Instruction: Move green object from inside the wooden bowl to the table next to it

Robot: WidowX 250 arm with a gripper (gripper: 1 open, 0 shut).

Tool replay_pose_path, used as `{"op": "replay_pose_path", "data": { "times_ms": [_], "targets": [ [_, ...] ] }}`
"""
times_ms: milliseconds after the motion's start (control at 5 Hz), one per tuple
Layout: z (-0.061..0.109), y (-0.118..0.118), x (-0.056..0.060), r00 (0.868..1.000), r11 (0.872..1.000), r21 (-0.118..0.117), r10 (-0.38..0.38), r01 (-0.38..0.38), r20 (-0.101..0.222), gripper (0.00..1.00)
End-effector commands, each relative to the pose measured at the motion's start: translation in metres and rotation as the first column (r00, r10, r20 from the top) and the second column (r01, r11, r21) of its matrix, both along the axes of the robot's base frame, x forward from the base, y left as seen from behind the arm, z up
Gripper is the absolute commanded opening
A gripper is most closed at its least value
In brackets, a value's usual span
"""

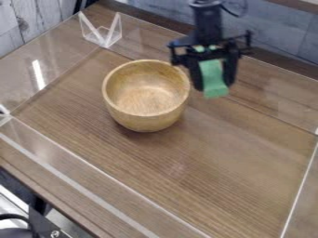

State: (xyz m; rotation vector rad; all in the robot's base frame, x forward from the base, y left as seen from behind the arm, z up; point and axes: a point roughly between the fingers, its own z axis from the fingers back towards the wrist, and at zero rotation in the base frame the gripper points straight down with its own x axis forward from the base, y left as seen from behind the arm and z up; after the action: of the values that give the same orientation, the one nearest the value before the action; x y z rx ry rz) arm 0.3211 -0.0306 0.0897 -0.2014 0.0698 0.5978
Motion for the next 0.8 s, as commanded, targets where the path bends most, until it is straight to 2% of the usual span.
{"op": "replay_pose_path", "data": {
  "times_ms": [0,400,600],
  "targets": [
    [0.0163,0.0023,0.0222,0.997,0.999,0.015,0.030,-0.031,0.073,0.00],
    [0.0100,0.0014,0.0219,0.983,0.985,0.036,0.167,-0.170,0.074,0.00],
    [0.0087,0.0070,0.0219,0.985,0.986,0.048,0.155,-0.159,0.078,0.00]
  ]
}}
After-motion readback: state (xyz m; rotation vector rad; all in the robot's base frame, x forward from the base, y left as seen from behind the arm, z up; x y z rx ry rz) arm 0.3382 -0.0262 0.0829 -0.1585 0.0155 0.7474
